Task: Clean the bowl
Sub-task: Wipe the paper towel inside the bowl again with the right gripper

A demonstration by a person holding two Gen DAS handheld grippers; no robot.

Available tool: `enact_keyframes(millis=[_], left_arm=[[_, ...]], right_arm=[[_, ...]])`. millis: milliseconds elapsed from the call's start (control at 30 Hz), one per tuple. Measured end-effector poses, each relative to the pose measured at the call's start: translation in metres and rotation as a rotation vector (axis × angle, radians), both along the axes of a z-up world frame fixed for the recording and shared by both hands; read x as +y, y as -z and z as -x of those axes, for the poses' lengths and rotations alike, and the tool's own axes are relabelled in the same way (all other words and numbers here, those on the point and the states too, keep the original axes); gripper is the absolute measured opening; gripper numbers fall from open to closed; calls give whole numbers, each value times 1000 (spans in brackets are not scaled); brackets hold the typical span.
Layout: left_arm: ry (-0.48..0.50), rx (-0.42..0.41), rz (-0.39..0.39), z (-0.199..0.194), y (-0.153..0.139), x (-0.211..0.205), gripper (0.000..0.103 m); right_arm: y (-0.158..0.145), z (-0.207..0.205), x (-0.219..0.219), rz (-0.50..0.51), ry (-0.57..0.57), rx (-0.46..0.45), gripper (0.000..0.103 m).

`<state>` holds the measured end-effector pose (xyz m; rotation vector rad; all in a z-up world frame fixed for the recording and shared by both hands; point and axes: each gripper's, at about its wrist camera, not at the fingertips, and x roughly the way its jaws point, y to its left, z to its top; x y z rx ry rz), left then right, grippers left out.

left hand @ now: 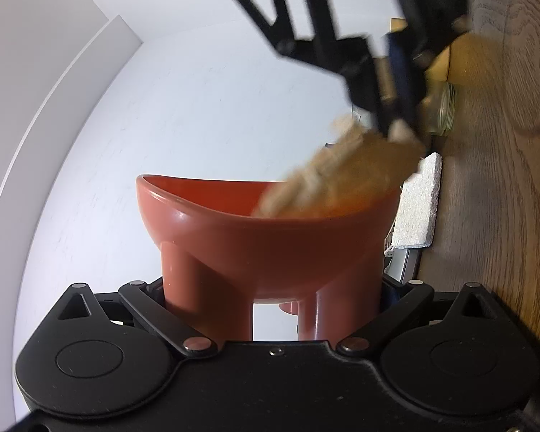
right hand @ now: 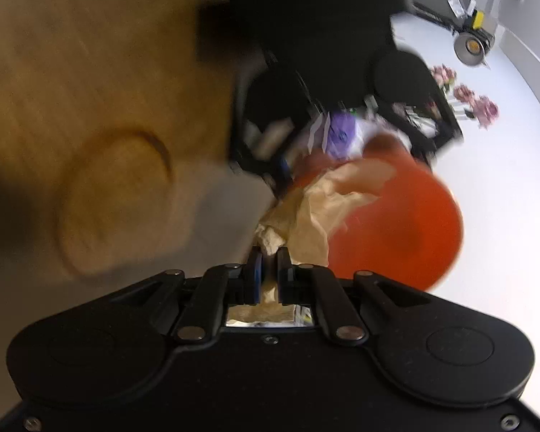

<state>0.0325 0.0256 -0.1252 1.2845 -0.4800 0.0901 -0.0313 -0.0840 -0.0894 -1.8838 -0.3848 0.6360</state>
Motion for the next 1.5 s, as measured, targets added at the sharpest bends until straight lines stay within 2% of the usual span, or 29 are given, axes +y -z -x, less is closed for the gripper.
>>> enact_keyframes(millis=[100, 300, 500, 667, 867, 1033, 1267, 1500], left_arm=[[0, 0, 0, 0, 0, 0, 97], [0, 0, -1, 0, 0, 0, 97], [0, 0, -1, 0, 0, 0, 97], [0, 0, -1, 0, 0, 0, 97], [0, 0, -1, 0, -1, 0, 97], [0, 0, -1, 0, -1, 0, 97], [0, 0, -1, 1, -1, 1, 97], [0, 0, -1, 0, 0, 0, 97]], right_arm=[[0, 14, 7, -9, -36, 15, 7], [-17, 34, 24, -73, -112, 0, 7], [-41, 44, 46, -175, -197, -66, 7], [-64, 47, 46, -231, -230, -134, 7], [-82, 21, 51, -236, -177, -214, 7], [-97, -8, 42, -287, -98, -248, 7], [-87, -23, 30, -266, -30, -248, 7], [-64, -33, 21, -201, 14, -185, 7]])
